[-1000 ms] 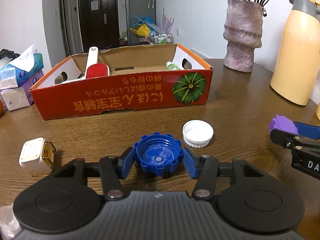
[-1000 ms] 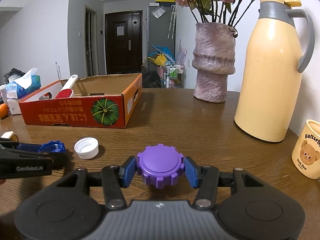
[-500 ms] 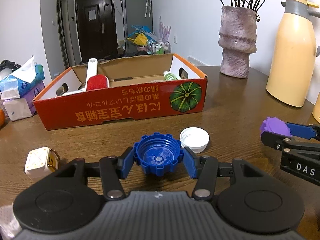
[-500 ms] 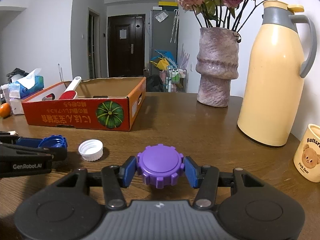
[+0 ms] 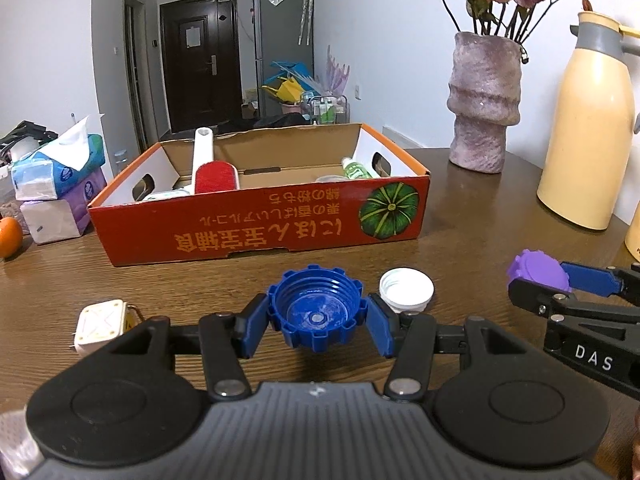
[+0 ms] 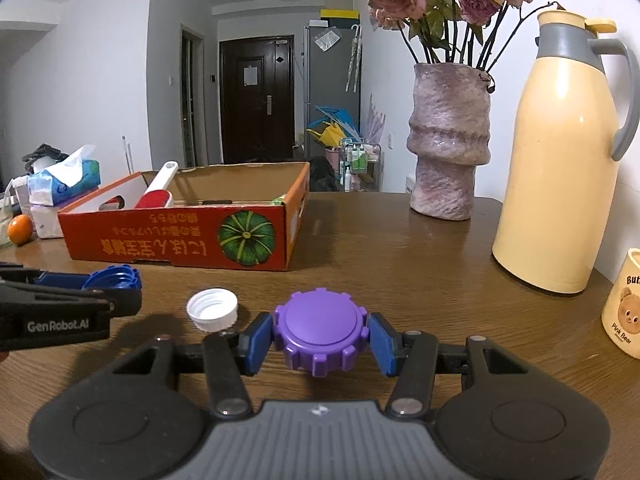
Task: Organize rigid objects
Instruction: 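Carry the blue cap and purple cap over the red box with both tools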
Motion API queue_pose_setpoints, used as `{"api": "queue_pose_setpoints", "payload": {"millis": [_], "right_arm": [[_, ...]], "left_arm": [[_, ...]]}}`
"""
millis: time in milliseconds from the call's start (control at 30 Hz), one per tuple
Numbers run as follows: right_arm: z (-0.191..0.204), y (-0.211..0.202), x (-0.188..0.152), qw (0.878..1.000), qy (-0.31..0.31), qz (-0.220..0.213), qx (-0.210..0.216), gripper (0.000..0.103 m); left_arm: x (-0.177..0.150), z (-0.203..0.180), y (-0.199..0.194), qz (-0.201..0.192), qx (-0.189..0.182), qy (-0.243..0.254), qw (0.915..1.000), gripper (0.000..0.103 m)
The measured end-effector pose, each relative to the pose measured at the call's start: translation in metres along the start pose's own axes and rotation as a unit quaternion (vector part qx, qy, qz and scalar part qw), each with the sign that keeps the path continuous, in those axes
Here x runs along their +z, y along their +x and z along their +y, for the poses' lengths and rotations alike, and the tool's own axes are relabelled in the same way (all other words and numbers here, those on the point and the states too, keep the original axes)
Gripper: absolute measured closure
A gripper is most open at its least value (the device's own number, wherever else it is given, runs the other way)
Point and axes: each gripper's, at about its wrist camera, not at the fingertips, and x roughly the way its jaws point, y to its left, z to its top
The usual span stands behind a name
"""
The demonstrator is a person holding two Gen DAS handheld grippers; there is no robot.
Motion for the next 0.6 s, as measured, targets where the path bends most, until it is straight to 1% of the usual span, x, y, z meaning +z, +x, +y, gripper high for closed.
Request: {"api": "queue_pose_setpoints", "payload": {"millis": [600], "right_arm": [[0.045, 0.003, 0.002, 1.000, 0.009, 0.001, 0.017, 0.052]], "left_arm": [[0.006, 0.048, -0.021, -0.024, 0.010, -0.028, 0.9993, 0.049]]}}
